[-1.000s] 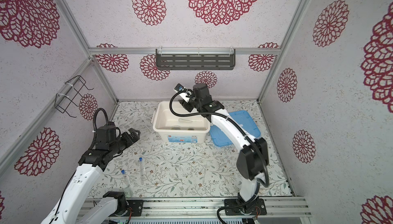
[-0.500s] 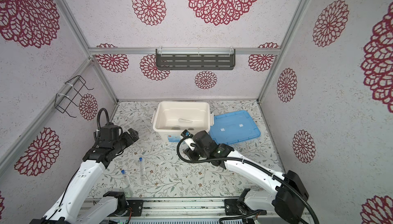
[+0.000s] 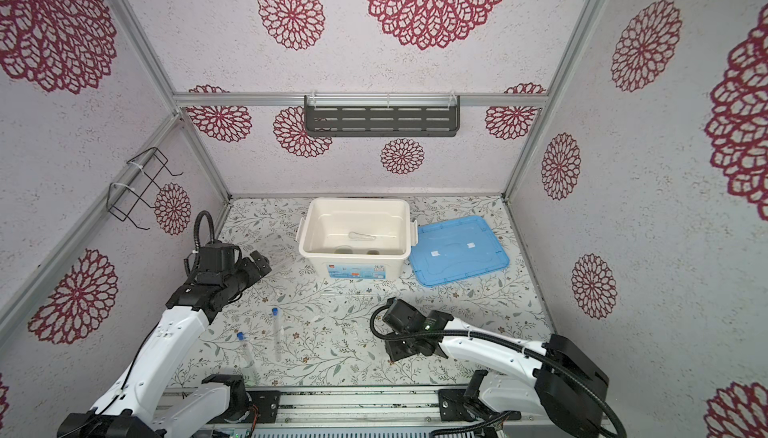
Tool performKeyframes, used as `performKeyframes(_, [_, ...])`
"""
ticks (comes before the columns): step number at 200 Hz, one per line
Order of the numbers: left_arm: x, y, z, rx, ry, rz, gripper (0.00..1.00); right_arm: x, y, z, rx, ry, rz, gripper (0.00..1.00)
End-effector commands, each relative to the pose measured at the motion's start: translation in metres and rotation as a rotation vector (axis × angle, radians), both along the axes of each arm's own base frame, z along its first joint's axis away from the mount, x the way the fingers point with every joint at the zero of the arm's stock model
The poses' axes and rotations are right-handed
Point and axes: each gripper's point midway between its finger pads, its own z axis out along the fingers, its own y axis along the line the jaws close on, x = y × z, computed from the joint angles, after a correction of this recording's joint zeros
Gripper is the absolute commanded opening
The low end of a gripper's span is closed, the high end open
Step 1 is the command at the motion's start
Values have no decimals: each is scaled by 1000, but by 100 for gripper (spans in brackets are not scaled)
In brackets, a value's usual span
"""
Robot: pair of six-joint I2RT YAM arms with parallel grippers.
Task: Organize the chemistry lab equipment
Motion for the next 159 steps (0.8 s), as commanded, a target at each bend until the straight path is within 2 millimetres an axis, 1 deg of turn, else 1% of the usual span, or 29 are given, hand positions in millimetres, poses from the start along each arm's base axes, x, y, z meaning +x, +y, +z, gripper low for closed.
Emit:
performKeyframes(1, [7,1,11,-18,-43,16,97,-6,-6,-9,-45,66,-86,54])
performKeyframes(19, [5,3,13,-15,-40,24,97,-8,-8,-15,-77,85,-88,52])
performKeyframes(37, [5,3,14,-12,-51,23,97,-13,-16,-27,-121,99,-85,47])
performKeyframes(51, [5,3,14,-9,-50,22,97,-17,-18,-38,-124,95,-68,35])
performKeyframes(59, [5,4,15,-7,-44,24,97,-18,-21,-42,-137,99,-82,30])
performKeyframes(68, [4,4,17,-7,-44,25,97,-20,-22,-43,-147,103,-91,28])
performKeyframes(82, [4,5,20,-4,-53,29,97,-20,-23,-40,-156,93,-95,24])
performKeyframes(94, [6,5,20,-4,-65,31,97,-19,-28,-38,-171,81,-103,21])
performKeyframes(116, [7,5,21,-7,-61,30,97,-13,-36,-32,-189,38,-130,16])
performKeyframes(132, [8,5,23,-13,-60,33,97,-7,-33,-23,-168,2,-136,11])
performKeyframes(159, [12,4,24,-18,-75,31,97,8,-24,-2,-128,-97,-85,9])
